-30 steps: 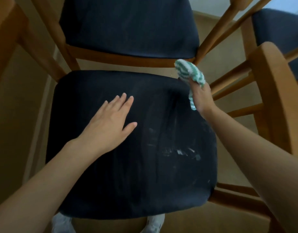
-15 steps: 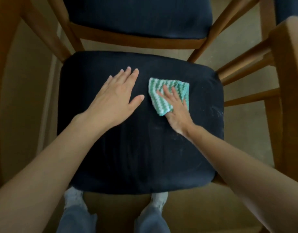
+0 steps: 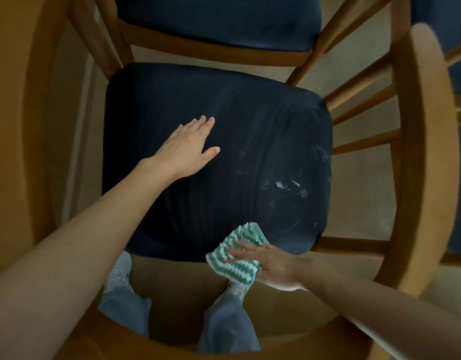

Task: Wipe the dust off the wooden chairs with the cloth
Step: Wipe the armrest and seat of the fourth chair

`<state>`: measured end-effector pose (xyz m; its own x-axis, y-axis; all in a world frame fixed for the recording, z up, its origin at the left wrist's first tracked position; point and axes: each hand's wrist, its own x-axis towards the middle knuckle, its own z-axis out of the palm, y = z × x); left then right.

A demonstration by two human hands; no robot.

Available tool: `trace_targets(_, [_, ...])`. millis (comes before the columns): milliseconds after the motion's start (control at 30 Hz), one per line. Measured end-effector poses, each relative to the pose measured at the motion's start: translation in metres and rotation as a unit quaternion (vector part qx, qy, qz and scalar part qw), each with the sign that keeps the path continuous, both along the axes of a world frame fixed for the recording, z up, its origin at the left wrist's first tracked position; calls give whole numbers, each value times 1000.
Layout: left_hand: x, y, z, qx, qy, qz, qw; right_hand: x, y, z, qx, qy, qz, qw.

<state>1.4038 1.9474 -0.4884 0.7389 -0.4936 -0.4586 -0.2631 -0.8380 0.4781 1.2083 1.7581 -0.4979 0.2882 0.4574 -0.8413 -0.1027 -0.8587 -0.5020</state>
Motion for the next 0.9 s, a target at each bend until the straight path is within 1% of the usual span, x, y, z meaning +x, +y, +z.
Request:
trace_targets(100, [-3,0,-1,4,4,-3,1000,-16,-11,-10,-116,55,77,989])
trace_targets(133, [-3,0,0,2,5,-4,1000,-16,-11,-10,-132,63,67,987])
trace_targets(167, [-3,0,0,1,5,-4,1000,-12,-11,-8,-127,79,10,989])
trace_targets(200, [-2,-1,0,0,4,-3,1000,-4,-10,-2,-104,95,-75,987])
trace_targets(233, [-1,-1,0,-3,1,-1,1000,6,-11,5,-70,105,-168,978])
trace_targets(267, [1,-1,1,-8,-2,2,1000,19,-12,15,-33,107,-260,959])
trace_targets(300, [2,-1,1,-16,-8,6,1000,35,-17,25,-3,96,-347,933])
trace_targets(367, [7,-3,2,-29,-24,15,999,70,-31,40,70,49,-521,849])
trace_targets(433, [12,-6,3,-31,-43,19,998,111,-48,41,112,-45,-626,770])
trace_targets(500, [15,-8,5,-27,-63,18,998,155,-59,38,128,-144,-668,718])
trace_targets(567, [18,-11,7,-23,-81,17,996,196,-68,33,134,-248,-681,675])
trace_targets(600, [19,-11,8,-20,-87,17,996,214,-72,29,134,-296,-677,661])
trace_targets(633, [20,-11,9,-17,-92,16,995,229,-76,20,125,-337,-660,659])
trace_targets(667, [21,-11,10,-12,-97,15,995,242,-79,11,103,-370,-632,673])
trace_targets(700, [21,-11,10,-5,-102,14,995,252,-82,-2,70,-393,-599,695])
trace_targets(733, [22,-10,11,2,-107,13,994,260,-86,-17,28,-402,-556,726])
trace_targets(800, [23,-10,13,9,-116,13,993,264,-92,-47,-84,-386,-425,814])
trace_targets(833, [23,-9,14,10,-120,13,993,263,-93,-60,-154,-379,-355,841])
trace_targets(867, [23,-9,14,9,-122,12,992,260,-92,-68,-203,-385,-310,846])
trace_targets(900, [23,-9,14,7,-123,13,992,257,-89,-69,-219,-395,-296,842])
